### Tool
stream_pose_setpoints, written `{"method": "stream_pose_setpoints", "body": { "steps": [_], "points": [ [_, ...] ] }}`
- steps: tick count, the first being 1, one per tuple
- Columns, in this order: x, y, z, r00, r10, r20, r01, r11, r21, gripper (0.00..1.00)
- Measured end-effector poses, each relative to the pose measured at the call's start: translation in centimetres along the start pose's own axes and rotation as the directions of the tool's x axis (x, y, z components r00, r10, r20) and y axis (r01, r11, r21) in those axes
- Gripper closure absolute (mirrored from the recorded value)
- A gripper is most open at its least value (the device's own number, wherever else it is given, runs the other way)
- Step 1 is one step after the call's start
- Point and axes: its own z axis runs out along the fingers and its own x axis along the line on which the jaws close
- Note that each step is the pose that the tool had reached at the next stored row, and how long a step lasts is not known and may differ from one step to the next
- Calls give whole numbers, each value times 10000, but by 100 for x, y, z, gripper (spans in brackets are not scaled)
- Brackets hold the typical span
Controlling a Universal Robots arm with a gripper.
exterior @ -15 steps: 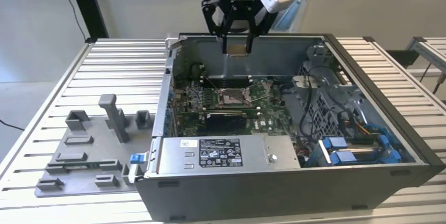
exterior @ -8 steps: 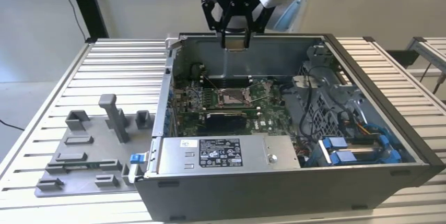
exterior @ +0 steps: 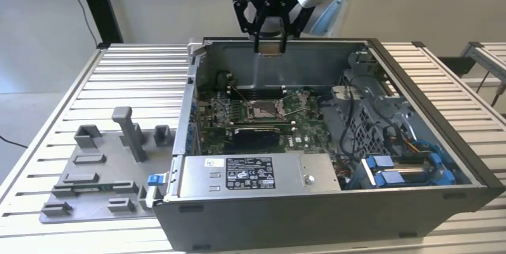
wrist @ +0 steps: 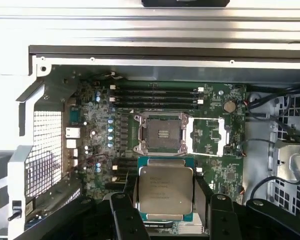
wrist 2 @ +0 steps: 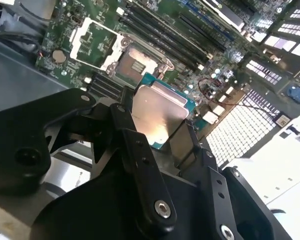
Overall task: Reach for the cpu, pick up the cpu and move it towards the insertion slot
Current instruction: 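Pick up the cpu and move it towards the insertion slot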
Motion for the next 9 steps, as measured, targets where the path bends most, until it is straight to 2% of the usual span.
{"method": "stream_pose_setpoints", "body": {
  "steps": [4, 9],
  "points": [
    [-8, 16, 33, 9996, 286, 9, -286, 9996, 1, 100],
    [-17, 82, 56, 9992, 399, 14, -399, 9992, 0, 100]
  ]
}}
